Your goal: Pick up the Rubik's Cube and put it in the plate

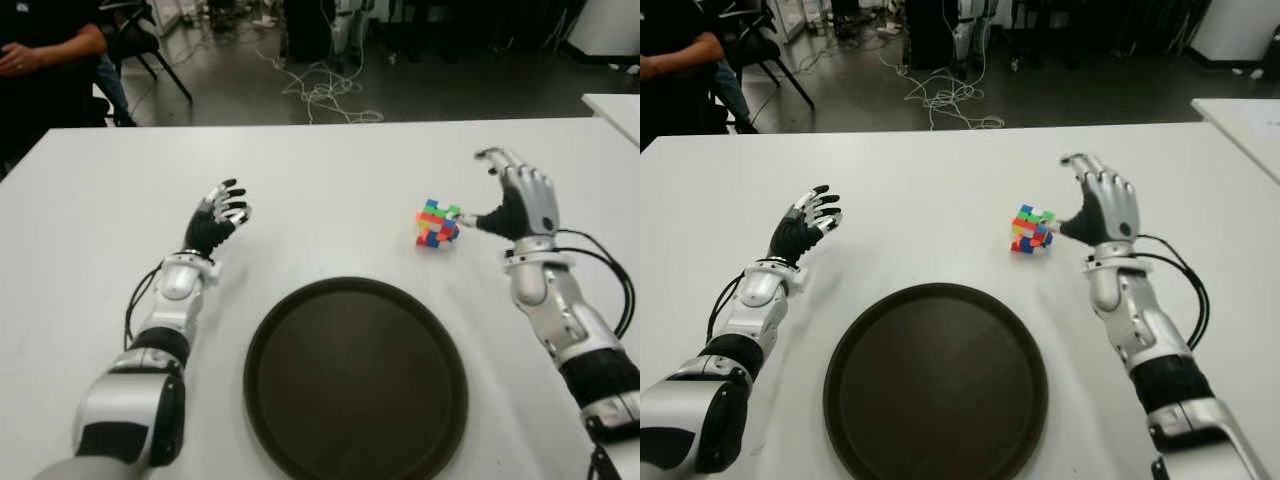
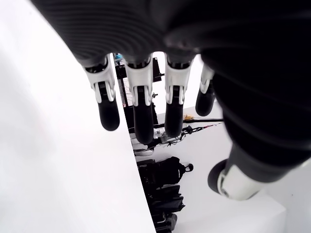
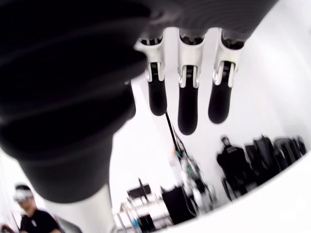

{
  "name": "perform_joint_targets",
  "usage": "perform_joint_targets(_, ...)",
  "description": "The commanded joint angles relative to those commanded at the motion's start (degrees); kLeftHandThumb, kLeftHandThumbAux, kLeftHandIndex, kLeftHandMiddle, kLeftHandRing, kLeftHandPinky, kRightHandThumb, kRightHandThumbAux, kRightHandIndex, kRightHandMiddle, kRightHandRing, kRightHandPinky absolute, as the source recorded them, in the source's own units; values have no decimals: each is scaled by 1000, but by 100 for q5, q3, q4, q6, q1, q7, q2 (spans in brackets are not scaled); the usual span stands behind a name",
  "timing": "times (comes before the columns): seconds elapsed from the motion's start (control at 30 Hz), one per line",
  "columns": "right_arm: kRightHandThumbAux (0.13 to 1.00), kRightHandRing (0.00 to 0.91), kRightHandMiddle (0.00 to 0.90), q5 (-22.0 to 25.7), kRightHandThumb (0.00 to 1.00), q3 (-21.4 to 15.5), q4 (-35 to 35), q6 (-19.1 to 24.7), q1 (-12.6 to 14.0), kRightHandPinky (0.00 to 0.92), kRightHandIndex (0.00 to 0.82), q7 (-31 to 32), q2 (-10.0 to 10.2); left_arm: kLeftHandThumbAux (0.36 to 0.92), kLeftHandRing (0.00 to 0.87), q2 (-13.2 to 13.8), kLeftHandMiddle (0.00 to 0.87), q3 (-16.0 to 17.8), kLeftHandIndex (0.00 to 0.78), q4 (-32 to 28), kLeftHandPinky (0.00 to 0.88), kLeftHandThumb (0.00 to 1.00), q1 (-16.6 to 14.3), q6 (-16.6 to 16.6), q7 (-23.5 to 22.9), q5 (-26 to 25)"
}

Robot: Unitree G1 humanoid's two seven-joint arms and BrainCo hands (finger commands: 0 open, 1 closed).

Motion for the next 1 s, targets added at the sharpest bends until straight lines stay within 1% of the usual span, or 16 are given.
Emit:
perform_joint_targets(0.1,892,346,338,17,0,-65,-199,39,55,296,244,62,-4,719,201,-2,197,8,108,1,198,175,-2,-8,-6,-9)
perform_joint_targets(0.2,870,319,316,13,0,-108,-294,52,85,253,233,89,2,729,204,3,198,2,110,2,213,177,-3,-9,-4,-2)
perform_joint_targets(0.37,863,294,297,-9,0,-158,-341,63,90,228,228,110,25,732,207,8,196,-6,111,3,224,183,-1,-20,-8,8)
perform_joint_targets(0.47,857,283,285,-23,0,-167,-361,125,63,219,217,167,30,737,204,10,195,-8,111,-3,215,184,9,-54,-14,10)
perform_joint_targets(0.6,843,262,270,-124,0,-71,-167,291,-96,187,207,355,-9,740,206,10,201,-19,118,-5,216,180,22,-100,26,31)
perform_joint_targets(0.67,841,254,266,-183,0,8,83,306,-220,180,210,376,2,737,203,13,199,-26,119,-2,211,175,22,-102,39,42)
perform_joint_targets(0.73,840,249,264,-223,0,83,397,285,-359,178,212,337,63,733,197,17,195,-35,117,0,198,170,20,-98,45,52)
perform_joint_targets(0.8,837,243,258,-246,0,140,537,302,-439,173,210,413,70,727,196,18,196,-42,116,1,189,170,18,-89,47,56)
perform_joint_targets(0.87,833,242,255,-255,0,200,674,252,-512,181,209,505,40,719,199,17,200,-44,116,0,190,171,18,-76,51,54)
perform_joint_targets(0.93,831,245,255,-266,0,316,1048,85,-695,196,210,545,39,713,202,13,204,-44,116,-4,194,171,18,-60,62,49)
perform_joint_targets(1.0,824,254,258,-269,0,382,1285,-30,-810,214,209,549,40,712,206,10,205,-45,115,-8,201,171,20,-54,70,48)
